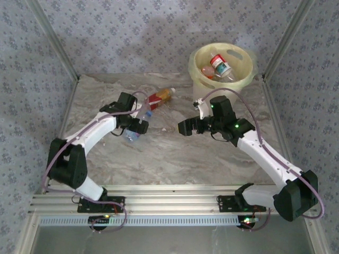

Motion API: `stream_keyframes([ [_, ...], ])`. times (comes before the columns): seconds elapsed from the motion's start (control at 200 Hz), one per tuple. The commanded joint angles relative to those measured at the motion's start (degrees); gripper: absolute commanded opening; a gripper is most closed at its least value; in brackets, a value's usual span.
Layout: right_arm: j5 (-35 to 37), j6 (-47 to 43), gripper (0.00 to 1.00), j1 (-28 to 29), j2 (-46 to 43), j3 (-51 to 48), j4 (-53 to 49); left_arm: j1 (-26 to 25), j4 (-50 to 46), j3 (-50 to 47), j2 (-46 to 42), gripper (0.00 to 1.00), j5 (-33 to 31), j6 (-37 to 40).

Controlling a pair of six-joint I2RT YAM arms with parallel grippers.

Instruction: Put the plastic bottles in the bin

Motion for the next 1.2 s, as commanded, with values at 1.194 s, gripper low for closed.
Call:
stream_keyframes([
  [1.194,3.01,7.64,0.98,-0.75,7.01,-2.81,7.42,-1.59,-3.52,3.28,9.04,0.65,1.81,-1.80],
])
